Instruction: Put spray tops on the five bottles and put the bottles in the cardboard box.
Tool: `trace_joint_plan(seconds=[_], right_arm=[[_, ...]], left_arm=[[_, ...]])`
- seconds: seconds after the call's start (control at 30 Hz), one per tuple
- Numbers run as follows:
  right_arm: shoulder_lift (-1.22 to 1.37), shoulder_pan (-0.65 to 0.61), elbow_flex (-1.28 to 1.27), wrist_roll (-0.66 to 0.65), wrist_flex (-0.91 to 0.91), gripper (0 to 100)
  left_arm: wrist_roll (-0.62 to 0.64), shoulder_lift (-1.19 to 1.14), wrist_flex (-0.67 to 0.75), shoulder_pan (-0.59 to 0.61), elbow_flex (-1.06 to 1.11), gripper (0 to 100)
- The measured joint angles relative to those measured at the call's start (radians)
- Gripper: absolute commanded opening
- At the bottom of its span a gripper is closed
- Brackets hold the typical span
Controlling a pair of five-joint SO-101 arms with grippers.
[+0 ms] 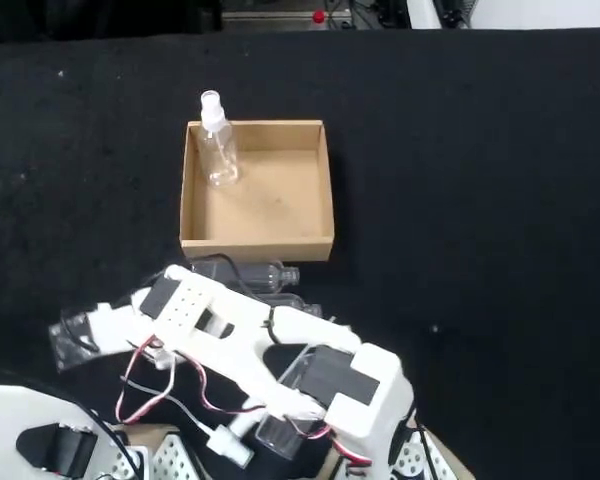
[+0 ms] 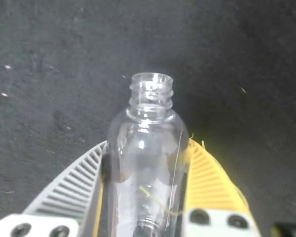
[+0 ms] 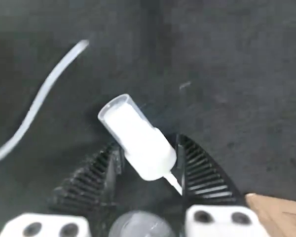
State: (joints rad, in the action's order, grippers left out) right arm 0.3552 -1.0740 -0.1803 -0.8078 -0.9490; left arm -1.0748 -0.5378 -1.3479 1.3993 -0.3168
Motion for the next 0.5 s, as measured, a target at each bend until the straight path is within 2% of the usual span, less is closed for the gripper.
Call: trace_joint_plan(seconds=[0.5], right_arm=[[0.000,0.000,0.229,0.517,0.051,13.4]], left_arm=[[-0.003,0.000,-0.011,0.000,0.000,3]])
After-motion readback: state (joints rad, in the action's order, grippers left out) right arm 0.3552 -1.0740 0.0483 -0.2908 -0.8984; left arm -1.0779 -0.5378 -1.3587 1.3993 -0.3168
